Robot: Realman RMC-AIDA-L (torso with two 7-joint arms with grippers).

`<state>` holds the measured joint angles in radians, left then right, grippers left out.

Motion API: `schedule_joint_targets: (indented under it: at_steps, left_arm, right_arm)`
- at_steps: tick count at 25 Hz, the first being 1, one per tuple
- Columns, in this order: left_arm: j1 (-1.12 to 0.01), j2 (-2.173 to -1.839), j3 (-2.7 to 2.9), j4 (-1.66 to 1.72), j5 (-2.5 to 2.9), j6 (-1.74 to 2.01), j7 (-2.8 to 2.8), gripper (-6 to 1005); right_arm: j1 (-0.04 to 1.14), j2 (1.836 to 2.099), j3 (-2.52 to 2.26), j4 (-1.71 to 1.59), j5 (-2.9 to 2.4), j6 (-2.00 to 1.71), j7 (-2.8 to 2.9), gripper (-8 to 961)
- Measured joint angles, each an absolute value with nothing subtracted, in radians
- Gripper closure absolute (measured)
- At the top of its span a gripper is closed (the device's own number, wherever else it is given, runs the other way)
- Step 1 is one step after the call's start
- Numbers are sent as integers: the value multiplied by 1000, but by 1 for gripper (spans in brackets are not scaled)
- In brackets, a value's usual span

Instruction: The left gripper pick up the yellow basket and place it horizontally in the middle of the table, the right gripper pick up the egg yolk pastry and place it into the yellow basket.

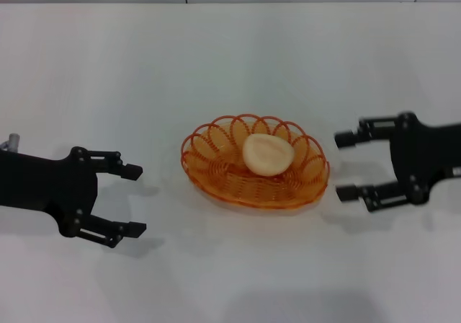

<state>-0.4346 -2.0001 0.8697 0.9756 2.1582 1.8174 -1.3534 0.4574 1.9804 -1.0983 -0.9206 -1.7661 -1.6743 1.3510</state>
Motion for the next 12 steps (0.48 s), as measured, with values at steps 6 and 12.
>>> schedule_joint_targets:
  at_steps: [6,12]
  left_arm:
    - [-458,-1991,870,963,2156,1846,-1360,109]
    - [-480,-1984,861,952,2151,1858,-1372,109]
  right_arm:
    - [458,1976,-1093,-874,-1837,-1658,1349,184]
    - [459,1972,-1092,-851,-1840,-1655,1348,184]
